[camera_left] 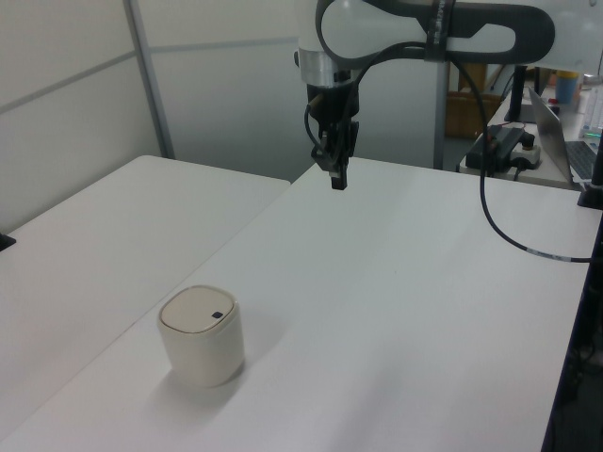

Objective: Open the trash can

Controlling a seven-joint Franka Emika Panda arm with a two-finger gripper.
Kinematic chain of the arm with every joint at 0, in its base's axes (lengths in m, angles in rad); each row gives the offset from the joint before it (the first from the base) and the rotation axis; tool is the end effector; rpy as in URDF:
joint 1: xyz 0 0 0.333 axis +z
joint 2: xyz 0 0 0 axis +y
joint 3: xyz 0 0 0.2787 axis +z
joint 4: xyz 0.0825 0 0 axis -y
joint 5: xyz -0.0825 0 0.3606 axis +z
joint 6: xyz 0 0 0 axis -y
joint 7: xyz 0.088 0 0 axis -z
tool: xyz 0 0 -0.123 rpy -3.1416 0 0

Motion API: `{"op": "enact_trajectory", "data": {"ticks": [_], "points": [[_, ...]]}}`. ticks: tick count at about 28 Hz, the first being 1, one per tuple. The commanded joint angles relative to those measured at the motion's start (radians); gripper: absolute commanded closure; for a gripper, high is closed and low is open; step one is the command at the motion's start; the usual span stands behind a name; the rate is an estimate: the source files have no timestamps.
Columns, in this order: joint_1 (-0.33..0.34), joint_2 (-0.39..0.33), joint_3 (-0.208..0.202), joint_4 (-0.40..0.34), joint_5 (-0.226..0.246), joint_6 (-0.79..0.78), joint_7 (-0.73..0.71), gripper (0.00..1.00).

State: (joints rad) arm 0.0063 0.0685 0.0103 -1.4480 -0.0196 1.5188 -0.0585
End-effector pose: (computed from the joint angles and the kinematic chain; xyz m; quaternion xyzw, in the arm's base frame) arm 0.5452 0.0064 0.5846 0.9993 0.0370 0.0010 0.0095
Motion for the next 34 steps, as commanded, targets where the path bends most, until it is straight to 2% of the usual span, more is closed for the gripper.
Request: {"op": "enact_trajectory", "data": {"ticks": [1,12,16,19,23,34], "points": [[0.004,0.020,0.008,-0.012,0.023,0.023,-0.024,1.00],[0.004,0.111,0.048,-0.008,0.033,0.187,-0.023,1.00],[0.004,0.151,0.080,-0.008,0.033,0.262,-0.017,1.00],[0.006,0.175,0.083,-0.006,0.033,0.310,-0.012,1.00],[0.011,0.209,0.112,-0.006,0.036,0.363,-0.007,1.00],[0.034,0.269,0.122,-0.006,0.040,0.465,0.046,1.00]]}}
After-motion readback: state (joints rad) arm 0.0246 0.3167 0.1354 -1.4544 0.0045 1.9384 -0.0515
